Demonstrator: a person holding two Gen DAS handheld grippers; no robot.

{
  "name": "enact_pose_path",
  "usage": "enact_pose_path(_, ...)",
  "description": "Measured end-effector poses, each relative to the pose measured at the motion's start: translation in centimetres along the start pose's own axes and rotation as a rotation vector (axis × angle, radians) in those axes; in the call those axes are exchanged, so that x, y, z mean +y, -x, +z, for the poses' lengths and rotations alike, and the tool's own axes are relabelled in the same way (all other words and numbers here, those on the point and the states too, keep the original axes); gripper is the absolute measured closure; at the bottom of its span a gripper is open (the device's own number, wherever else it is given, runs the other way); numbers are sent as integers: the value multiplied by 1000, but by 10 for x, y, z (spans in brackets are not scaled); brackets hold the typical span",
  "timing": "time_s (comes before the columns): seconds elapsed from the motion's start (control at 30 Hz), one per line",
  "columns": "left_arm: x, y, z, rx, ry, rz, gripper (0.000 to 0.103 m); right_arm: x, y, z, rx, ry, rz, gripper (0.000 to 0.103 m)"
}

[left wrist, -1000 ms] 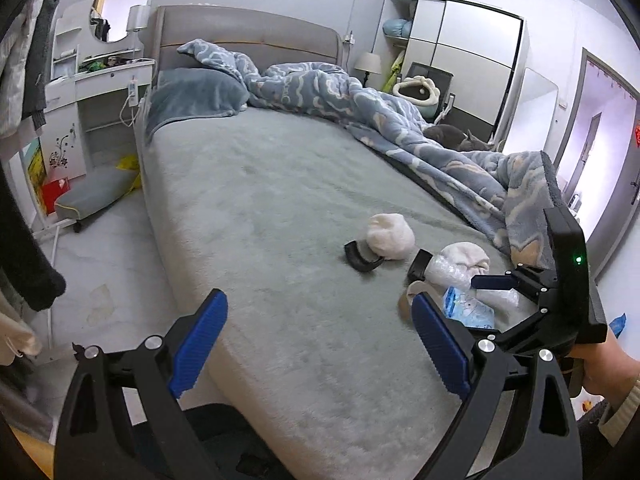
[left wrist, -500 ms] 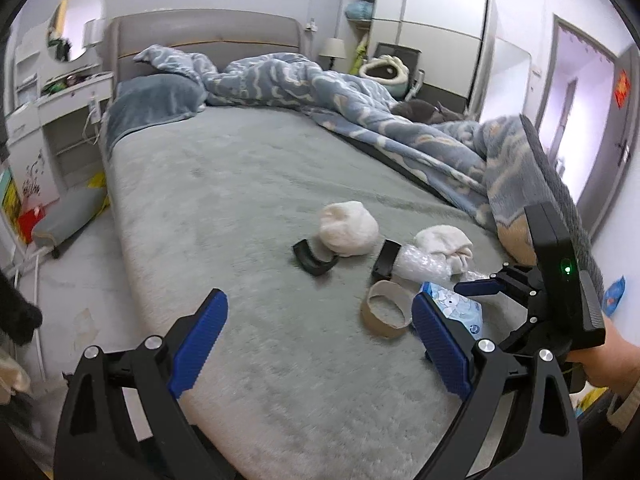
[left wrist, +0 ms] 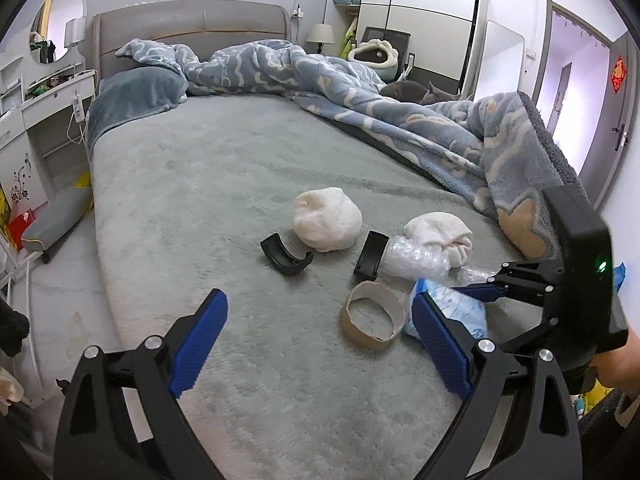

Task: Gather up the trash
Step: 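Grasp the blue cartoon pack with right gripper while left gripper grasps another tape roll, then carry both items to the bin and open left gripper to drop the tape roll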

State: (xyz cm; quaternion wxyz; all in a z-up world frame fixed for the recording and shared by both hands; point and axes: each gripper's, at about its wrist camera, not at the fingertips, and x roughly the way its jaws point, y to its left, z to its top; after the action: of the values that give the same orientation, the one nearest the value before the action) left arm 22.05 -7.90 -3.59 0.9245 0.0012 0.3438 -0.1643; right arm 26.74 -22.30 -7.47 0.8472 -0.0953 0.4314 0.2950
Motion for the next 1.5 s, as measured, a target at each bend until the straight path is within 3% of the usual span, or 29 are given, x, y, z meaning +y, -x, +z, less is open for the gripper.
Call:
enact_pose_path(0.6,-23,-37,-9,56,-58,20,10,-36,52,5,-137,-129,80,46)
enact_pose_path(0.67,-26,-43,-10,63,-68,19,16,-40,57,5,-153,-139,79,46)
enact_pose_path(1.1,-45,-64,-12,112,-92,-7,28,-52,68,-5,-162,-167,76,46)
enact_pose_path(1.2,-47,-68,-12,127,-96,-6,35,-51,72,-6,-162,-166,71,46)
enact_pose_path(1.33,-44,-72,-13,148,-67,-12,52,-50,77,-6,-165,-171,71,46)
enact_pose_path(1.5,-43,-67,-9,141,-34,-33,54,-45,81,-3,-163,-164,67,46)
